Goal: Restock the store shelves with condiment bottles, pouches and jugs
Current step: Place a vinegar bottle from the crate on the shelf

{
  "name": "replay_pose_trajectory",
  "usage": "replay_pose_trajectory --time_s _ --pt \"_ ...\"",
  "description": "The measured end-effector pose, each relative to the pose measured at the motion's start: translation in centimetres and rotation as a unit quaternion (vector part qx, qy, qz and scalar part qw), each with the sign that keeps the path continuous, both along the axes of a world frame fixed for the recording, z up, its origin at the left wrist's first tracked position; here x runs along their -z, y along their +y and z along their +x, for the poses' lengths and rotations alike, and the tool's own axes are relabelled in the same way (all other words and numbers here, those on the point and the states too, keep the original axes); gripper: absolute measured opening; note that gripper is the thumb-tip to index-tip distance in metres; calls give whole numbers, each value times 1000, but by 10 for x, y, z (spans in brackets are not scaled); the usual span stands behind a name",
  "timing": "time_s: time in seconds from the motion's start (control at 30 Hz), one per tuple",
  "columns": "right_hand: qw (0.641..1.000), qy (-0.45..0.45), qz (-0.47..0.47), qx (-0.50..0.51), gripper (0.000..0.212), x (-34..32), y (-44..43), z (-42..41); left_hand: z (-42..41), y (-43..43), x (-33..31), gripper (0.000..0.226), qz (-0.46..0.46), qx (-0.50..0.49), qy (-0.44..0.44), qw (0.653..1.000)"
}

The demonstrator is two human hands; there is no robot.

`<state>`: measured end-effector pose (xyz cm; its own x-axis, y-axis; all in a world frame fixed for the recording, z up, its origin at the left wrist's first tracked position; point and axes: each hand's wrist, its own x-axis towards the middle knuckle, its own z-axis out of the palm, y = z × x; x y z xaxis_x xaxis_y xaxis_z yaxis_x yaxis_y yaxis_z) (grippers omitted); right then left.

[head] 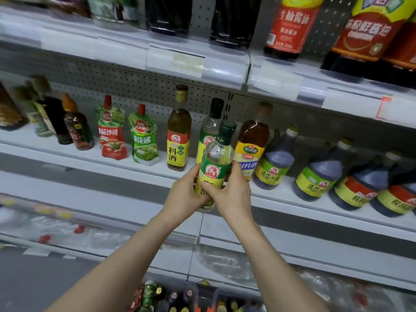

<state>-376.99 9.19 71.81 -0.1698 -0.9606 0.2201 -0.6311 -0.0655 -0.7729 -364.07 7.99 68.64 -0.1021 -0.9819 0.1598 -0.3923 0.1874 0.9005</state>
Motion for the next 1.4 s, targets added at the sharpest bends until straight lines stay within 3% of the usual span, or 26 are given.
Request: replay_pose_trajectory --time_s 0.2,0.37,0.7,1.0,1.4 --pt "998 4 -22 54 74 9 -30 30 29 -32 7 75 6 4 -32 999" --pt "995 3 -17 94 74 15 -41 44 28 -50 12 65 5 27 -50 998" --pt "994 15 -28 107 72 8 -50 47 23 -64 13 51 -6 10 -63 998" --pt "994 -6 -26 104 76 15 -57 49 23 -70 18 55 -12 4 -82 997" --pt "981 -136 134 21 72 28 -68 40 16 -82 14 87 -5 16 -97 995"
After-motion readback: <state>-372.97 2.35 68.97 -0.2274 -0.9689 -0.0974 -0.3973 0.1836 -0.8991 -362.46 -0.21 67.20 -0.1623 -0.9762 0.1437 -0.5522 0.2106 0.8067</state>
